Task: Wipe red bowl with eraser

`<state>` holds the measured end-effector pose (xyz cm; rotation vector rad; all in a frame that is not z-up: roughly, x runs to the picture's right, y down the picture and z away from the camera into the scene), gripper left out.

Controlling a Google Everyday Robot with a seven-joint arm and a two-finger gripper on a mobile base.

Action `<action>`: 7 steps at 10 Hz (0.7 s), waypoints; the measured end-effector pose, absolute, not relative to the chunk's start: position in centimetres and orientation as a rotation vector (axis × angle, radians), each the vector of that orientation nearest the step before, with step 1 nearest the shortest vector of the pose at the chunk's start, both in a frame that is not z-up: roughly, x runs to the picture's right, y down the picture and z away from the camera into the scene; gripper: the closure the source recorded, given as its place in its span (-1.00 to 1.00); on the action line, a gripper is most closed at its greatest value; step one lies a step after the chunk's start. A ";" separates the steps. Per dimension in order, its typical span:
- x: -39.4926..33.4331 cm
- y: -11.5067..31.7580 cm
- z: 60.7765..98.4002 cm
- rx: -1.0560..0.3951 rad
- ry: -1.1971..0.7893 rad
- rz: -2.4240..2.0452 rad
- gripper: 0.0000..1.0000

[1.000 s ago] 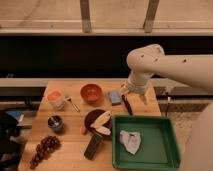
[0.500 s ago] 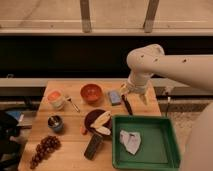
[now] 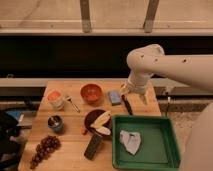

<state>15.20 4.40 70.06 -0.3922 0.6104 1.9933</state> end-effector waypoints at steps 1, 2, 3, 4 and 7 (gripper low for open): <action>15.2 4.4 70.1 -0.392 0.610 1.993 -0.60; 15.2 4.4 70.1 -0.392 0.611 1.994 -0.60; 15.2 4.3 70.0 -0.392 0.617 1.993 -0.60; 14.9 4.3 70.0 -0.396 0.627 1.976 -0.60; 10.4 4.5 70.4 -0.450 0.653 1.871 -0.60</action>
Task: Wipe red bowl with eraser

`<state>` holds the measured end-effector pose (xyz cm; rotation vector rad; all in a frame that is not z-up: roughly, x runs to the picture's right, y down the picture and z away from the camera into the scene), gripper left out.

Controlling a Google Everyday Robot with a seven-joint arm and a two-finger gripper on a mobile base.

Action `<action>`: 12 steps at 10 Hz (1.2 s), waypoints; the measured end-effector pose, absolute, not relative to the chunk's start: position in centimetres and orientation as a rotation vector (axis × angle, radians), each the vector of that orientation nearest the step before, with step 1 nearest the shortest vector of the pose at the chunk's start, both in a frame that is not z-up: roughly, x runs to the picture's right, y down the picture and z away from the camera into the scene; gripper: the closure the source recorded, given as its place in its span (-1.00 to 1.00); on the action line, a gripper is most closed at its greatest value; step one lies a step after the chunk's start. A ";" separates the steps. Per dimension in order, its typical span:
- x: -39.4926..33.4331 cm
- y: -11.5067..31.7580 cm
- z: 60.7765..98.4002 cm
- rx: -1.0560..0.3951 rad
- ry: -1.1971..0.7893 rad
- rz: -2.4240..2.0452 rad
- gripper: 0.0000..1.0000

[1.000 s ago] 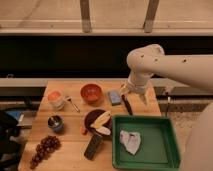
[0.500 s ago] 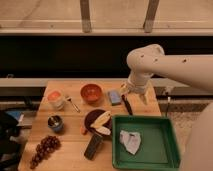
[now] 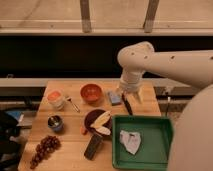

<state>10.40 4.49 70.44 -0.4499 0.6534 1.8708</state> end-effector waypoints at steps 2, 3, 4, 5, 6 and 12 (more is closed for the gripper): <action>5.8 5.3 71.0 -0.508 0.685 1.771 -0.60; 4.0 6.2 70.8 -0.539 0.698 1.723 -0.60; 2.7 7.2 70.6 -0.562 0.710 1.680 -0.60; 1.7 8.1 70.4 -0.578 0.720 1.647 -0.60; 1.0 9.0 70.2 -0.598 0.731 1.620 -0.60; -2.1 13.8 67.7 -0.674 0.764 1.528 -0.60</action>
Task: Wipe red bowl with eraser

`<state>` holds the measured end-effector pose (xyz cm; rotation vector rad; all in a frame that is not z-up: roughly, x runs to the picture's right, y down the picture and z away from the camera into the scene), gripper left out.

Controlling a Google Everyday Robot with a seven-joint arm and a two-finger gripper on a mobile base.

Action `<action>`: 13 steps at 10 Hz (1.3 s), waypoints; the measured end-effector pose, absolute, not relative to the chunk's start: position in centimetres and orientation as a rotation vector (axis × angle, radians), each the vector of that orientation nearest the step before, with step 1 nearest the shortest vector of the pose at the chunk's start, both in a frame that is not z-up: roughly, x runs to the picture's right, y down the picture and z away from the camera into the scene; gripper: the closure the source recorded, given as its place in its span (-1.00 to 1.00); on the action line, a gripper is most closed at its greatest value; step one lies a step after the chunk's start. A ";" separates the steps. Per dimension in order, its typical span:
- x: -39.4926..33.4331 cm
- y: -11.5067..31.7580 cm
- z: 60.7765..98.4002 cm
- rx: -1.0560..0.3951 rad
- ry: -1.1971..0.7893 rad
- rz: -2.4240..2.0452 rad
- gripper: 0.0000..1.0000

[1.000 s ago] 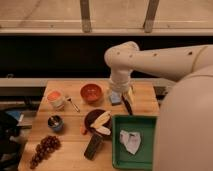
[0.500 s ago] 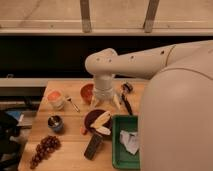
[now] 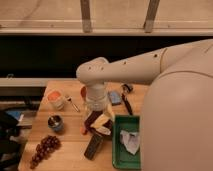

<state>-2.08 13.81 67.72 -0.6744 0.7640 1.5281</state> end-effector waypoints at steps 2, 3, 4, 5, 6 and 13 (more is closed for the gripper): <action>-2.2 13.8 67.7 -0.674 0.764 1.526 -0.60; -2.2 13.8 67.7 -0.675 0.764 1.526 -0.60; -2.1 13.8 67.7 -0.675 0.765 1.527 -0.60; -2.2 14.1 67.9 -0.679 0.778 1.520 -0.60; -2.6 14.8 68.1 -0.688 0.790 1.515 -0.60; -5.2 21.5 69.3 -0.831 0.819 1.573 -0.60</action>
